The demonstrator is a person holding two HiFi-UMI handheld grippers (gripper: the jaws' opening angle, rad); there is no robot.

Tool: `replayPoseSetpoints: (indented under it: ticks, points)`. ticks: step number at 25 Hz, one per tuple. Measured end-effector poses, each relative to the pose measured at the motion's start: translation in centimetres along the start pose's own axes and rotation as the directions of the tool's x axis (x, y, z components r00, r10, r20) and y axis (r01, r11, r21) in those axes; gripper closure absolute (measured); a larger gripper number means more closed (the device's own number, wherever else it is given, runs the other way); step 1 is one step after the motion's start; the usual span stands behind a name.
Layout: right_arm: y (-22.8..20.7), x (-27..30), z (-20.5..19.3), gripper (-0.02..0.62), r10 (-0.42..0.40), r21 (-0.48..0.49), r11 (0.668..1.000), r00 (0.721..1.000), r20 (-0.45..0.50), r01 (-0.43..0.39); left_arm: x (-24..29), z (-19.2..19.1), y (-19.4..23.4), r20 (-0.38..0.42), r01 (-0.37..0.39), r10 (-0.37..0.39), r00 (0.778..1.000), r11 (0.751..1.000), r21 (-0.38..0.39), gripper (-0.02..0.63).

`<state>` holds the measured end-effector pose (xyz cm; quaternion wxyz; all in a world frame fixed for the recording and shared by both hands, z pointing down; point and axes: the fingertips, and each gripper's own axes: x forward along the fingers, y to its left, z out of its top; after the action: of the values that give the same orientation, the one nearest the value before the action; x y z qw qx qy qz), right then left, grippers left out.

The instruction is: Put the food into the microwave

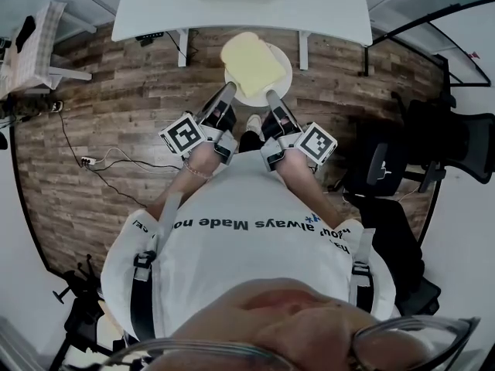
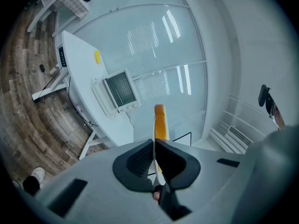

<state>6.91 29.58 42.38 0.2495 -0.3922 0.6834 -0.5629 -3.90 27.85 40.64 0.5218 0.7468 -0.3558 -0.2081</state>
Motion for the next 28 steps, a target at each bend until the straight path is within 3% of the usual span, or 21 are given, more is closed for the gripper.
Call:
replayPoseSetpoints:
  ticks: [14,18,21,28]
  points:
    - [-1.9,4.0,7.3,0.573,0.012,0.0,1.0,1.0,-0.019,-0.012,8.0,1.4,1.0,0.031,-0.024,0.026,0.999,0.997,-0.073,0.588]
    - [-1.8,4.5,8.5,0.574,0.022,-0.012,1.0,0.999,-0.033,-0.023,9.1,1.6,0.8,0.052,-0.011,0.015,0.999,0.997,-0.071,0.588]
    - [-2.0,4.6,9.1,0.574,0.024,-0.015,1.0,0.999,-0.043,-0.024,9.8,1.8,0.9,0.05,-0.008,0.008,0.999,1.0,-0.014,0.588]
    - [-2.5,6.3,9.8,0.574,0.013,-0.004,1.0,0.999,-0.035,-0.013,10.9,2.6,1.6,0.06,-0.015,0.021,0.998,0.995,-0.099,0.588]
